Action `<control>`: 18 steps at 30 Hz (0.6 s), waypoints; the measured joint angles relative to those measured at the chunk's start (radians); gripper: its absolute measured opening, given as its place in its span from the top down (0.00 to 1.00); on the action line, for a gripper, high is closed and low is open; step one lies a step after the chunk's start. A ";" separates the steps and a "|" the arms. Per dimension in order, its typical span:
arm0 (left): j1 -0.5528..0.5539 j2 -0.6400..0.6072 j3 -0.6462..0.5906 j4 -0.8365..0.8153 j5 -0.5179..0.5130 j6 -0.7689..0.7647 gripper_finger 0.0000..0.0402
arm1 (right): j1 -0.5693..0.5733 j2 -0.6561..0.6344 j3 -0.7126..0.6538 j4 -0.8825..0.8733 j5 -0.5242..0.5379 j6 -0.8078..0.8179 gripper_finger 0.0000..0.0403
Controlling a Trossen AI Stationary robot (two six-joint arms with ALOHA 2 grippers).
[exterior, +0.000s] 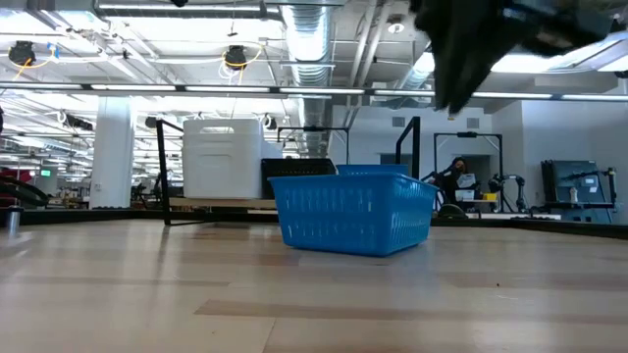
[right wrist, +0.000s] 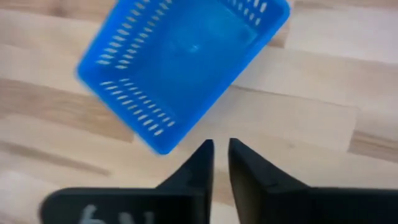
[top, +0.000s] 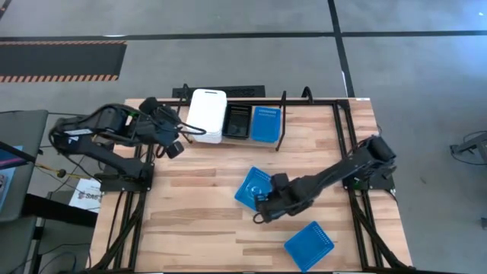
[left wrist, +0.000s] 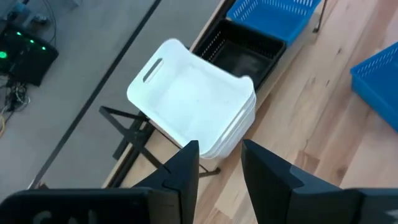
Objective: Stack baskets on shelf by color
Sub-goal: Stack the left blue bin on top of the blue bin on the shelf
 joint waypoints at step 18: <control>0.000 -0.038 -0.010 0.010 0.000 0.053 0.73 | -0.144 0.078 0.009 -0.004 -0.062 0.032 0.48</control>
